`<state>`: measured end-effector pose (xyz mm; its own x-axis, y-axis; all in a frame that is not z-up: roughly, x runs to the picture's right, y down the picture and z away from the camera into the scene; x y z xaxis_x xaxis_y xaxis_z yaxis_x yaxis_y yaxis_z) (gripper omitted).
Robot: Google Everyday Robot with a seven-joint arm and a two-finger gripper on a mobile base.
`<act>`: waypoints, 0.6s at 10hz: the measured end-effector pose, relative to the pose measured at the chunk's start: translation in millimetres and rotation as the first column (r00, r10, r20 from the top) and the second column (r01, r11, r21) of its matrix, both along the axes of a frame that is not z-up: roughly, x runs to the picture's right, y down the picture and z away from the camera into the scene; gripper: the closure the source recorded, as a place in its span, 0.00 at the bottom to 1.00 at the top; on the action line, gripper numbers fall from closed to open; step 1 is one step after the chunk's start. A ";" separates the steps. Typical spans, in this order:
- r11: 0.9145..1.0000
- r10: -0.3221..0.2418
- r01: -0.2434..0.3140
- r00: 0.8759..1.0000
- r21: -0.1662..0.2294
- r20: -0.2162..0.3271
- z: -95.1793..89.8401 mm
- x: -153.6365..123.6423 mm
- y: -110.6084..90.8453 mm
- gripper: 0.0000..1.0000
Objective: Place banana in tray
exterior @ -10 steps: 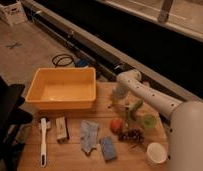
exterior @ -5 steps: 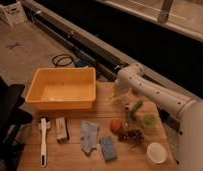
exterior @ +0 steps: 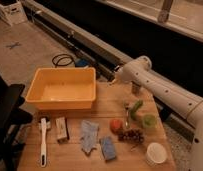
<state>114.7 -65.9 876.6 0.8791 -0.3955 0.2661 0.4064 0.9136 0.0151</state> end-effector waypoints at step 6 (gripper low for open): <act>0.985 -0.148 0.113 0.940 0.128 0.309 -16.3 -135.4 -26.1 1.00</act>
<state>-20.7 -92.0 860.3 0.6952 -0.5425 0.4715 0.4805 0.8387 0.2565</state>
